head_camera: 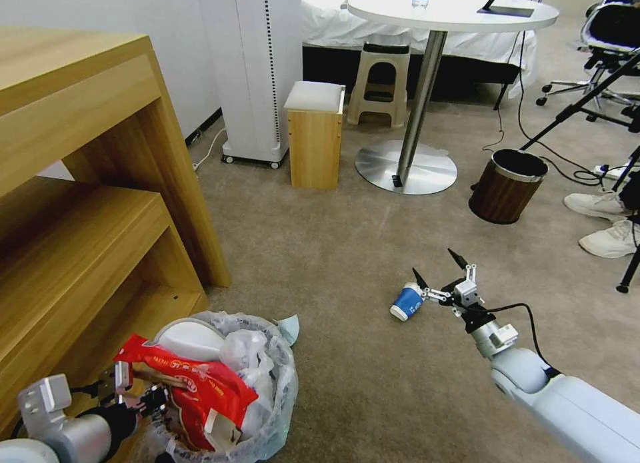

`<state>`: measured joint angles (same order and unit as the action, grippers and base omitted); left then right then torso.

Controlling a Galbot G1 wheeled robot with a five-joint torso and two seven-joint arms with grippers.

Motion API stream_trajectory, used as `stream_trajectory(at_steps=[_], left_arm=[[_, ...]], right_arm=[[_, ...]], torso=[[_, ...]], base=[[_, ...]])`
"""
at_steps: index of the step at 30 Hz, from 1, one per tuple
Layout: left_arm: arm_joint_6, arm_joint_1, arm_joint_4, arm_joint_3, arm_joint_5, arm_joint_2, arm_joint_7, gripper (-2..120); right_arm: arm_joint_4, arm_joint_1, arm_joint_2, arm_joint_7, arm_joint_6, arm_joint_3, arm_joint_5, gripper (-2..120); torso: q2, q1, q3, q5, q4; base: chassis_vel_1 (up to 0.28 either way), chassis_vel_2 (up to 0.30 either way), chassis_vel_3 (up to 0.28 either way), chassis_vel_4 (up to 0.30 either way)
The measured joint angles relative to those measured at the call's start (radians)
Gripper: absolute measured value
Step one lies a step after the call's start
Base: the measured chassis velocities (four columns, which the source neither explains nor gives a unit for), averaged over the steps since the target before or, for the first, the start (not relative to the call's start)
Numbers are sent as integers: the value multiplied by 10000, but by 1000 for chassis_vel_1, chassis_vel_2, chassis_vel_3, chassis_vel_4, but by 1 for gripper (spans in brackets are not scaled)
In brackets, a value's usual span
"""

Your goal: Pick up the trash bin and place the garbage on the floor into it.

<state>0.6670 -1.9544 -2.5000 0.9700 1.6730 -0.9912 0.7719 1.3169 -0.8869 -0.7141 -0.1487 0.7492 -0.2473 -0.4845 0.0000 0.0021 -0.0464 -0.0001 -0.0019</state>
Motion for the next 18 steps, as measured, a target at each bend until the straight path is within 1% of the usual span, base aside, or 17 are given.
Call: stream_trajectory(at_steps=[1,3,5,8,9,11,13,14,17,18], left_arm=[[1,-41,0,-8,-16,-69,-9,0],[4,-74,-3,-23,-36,-139,-11,0],[14,-82,-4,-78,-77,-210,-35,0],[32,-60,-6,-166,-136,-306,-60,0],[33,-35,-5,-199,-158,-324,-73,0],[35,-7,-5,-211,-156,-328,-81,0],[30,53,-6,-209,-106,-316,-84,0],[30,53,-6,-209,-106,-316,-84,0],[18,63,-6,-160,-37,-295,-82,0],[18,63,-6,-160,-37,-295,-82,0]], right_arm=[[-179,99,-71,197,129,-165,-58,100],[-299,240,-85,439,196,-355,-174,100],[-405,426,-141,517,243,-548,-282,100],[-508,666,-209,589,275,-738,-296,100],[-520,757,-199,652,279,-861,-299,100],[-552,863,-198,758,285,-996,-310,100],[-644,1124,-230,940,350,-1353,-441,100],[-644,1124,-230,940,350,-1353,-441,100],[-829,1582,-298,1263,422,-2096,-991,100],[-829,1582,-298,1263,422,-2096,-991,100]], torso=[[0,0,0,6,1],[0,0,0,2,3],[0,0,0,-3,0],[0,0,-1,3,4],[0,-1,-1,-2,5],[0,0,0,-1,1],[0,0,0,0,0],[0,0,0,0,0],[0,0,0,-3,1],[0,0,0,-3,1]], base=[[0,0,0,0],[0,0,0,0],[0,0,0,0],[0,0,0,0],[0,0,0,0],[0,0,0,0],[0,0,0,0],[0,0,0,0],[0,0,0,0],[0,0,0,0]])
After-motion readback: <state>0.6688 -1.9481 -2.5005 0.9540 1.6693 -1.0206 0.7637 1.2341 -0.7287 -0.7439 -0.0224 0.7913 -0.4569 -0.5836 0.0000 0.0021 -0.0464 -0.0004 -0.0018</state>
